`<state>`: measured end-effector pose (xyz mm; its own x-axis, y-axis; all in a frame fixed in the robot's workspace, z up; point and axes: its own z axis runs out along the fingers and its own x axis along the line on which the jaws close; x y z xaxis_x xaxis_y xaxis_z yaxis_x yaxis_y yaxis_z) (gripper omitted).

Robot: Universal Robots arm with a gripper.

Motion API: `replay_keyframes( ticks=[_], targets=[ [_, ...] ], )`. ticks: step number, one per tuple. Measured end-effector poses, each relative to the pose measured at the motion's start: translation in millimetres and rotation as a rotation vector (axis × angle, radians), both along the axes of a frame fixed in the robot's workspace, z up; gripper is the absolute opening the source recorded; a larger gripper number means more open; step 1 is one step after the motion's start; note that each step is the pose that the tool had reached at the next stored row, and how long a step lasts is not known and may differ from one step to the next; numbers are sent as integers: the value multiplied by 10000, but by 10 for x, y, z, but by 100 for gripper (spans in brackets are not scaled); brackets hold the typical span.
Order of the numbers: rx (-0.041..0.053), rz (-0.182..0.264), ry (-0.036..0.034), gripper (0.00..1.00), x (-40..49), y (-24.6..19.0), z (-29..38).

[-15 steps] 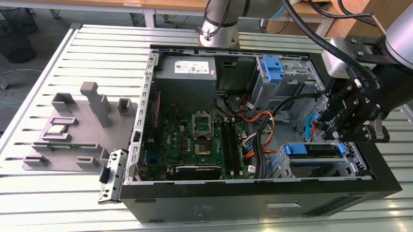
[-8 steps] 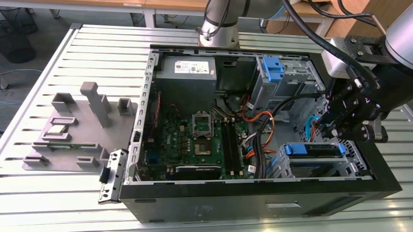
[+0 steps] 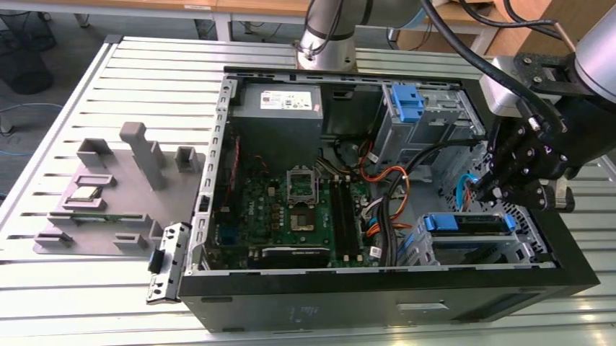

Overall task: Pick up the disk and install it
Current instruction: 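Insert the first disk wire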

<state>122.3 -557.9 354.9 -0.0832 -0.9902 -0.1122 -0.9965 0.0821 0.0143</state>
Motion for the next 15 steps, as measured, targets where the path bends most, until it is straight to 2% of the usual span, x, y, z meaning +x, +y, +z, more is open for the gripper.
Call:
replay_keyframes(
  ticks=[1,6,7,15],
  targets=[
    [0,0,0,20,0,0,0],
    [-2,0,0,20,0,0,0],
    [-2,0,0,16,0,0,0],
    [-3,0,0,16,0,0,0]
  ],
)
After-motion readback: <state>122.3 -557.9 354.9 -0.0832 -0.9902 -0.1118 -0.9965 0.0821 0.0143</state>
